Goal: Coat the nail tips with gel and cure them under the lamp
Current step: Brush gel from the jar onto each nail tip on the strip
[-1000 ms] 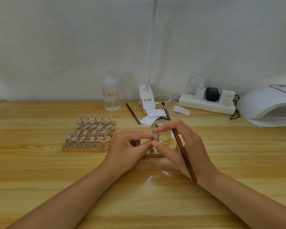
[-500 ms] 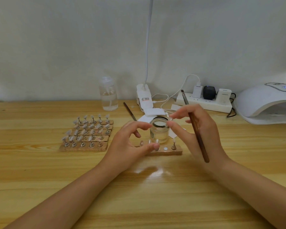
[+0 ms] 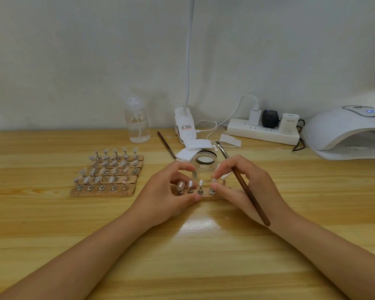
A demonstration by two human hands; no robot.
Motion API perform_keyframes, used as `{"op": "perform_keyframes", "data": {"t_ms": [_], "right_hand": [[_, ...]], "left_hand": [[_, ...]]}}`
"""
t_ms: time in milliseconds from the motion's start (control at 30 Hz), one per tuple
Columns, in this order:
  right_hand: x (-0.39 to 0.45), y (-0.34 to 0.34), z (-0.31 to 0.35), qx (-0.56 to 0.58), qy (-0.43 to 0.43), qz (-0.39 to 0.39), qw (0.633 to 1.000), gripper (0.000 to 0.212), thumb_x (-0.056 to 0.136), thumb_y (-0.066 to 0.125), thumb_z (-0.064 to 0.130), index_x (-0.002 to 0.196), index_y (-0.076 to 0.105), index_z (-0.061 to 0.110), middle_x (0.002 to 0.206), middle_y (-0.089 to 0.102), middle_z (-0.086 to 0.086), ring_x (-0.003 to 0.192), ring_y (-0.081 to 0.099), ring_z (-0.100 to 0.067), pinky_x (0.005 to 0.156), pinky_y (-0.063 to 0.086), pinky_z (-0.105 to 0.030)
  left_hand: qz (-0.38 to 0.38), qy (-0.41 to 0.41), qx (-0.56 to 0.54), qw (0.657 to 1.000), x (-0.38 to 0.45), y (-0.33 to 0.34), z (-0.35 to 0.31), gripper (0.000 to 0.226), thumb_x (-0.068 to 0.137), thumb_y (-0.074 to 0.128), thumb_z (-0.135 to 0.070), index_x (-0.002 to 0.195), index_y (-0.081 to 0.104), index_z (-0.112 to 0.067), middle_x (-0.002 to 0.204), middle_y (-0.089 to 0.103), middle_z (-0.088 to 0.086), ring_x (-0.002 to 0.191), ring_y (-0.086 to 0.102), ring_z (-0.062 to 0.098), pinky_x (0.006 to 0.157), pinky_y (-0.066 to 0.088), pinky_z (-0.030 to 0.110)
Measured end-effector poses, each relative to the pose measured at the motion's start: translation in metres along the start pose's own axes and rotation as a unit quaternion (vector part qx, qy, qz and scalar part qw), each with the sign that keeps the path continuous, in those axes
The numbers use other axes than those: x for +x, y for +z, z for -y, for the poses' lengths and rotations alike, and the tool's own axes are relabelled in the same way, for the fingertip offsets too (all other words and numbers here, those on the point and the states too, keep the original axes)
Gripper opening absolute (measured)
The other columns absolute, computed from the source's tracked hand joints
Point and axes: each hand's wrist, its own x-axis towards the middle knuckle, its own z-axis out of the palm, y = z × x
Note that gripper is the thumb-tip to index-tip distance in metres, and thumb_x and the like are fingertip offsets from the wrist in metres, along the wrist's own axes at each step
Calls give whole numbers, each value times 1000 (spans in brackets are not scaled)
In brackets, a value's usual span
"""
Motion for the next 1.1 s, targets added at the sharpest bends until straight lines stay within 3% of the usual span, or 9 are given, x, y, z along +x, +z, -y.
{"op": "perform_keyframes", "data": {"t_ms": [167, 300, 600, 900, 1100], "right_hand": [[1, 0, 1, -6, 10, 4, 1000, 28, 69, 79, 12, 84, 58, 22, 83, 66, 7, 87, 58, -1, 81, 39, -8], [0, 0, 1, -11, 13, 13, 1000, 31, 70, 78, 14, 83, 55, 28, 83, 66, 9, 87, 58, 0, 83, 41, -13], [0, -7, -2, -45, -4, 3, 999, 32, 64, 81, 25, 86, 57, 28, 90, 60, 17, 92, 56, 2, 83, 39, -9], [-1, -13, -7, -51, 8, 15, 999, 31, 68, 77, 18, 86, 54, 27, 80, 58, 20, 86, 57, 1, 81, 43, -14], [-1, -12, -9, -24, 20, 14, 999, 31, 70, 77, 10, 84, 55, 26, 77, 57, 18, 85, 55, -1, 75, 41, -8]], "left_hand": [[5, -5, 1, 1000, 0, 0, 0, 43, 68, 79, -20, 97, 52, -37, 79, 68, -12, 73, 55, -9, 63, 36, 2], [4, -8, -6, 1000, 0, 0, -1, 43, 68, 79, -18, 97, 52, -37, 80, 68, -9, 73, 55, -8, 63, 37, 2], [4, -14, -6, 1000, 1, 0, 0, 44, 68, 79, -17, 99, 53, -35, 82, 68, -9, 77, 55, -11, 66, 36, 0], [4, -15, 1, 1000, 1, 0, 0, 43, 68, 78, -19, 98, 53, -37, 81, 68, -11, 78, 54, -13, 66, 34, -1], [4, -15, 0, 1000, 0, 0, 0, 43, 68, 78, -18, 97, 53, -36, 81, 68, -11, 78, 54, -13, 67, 33, -1]]}}
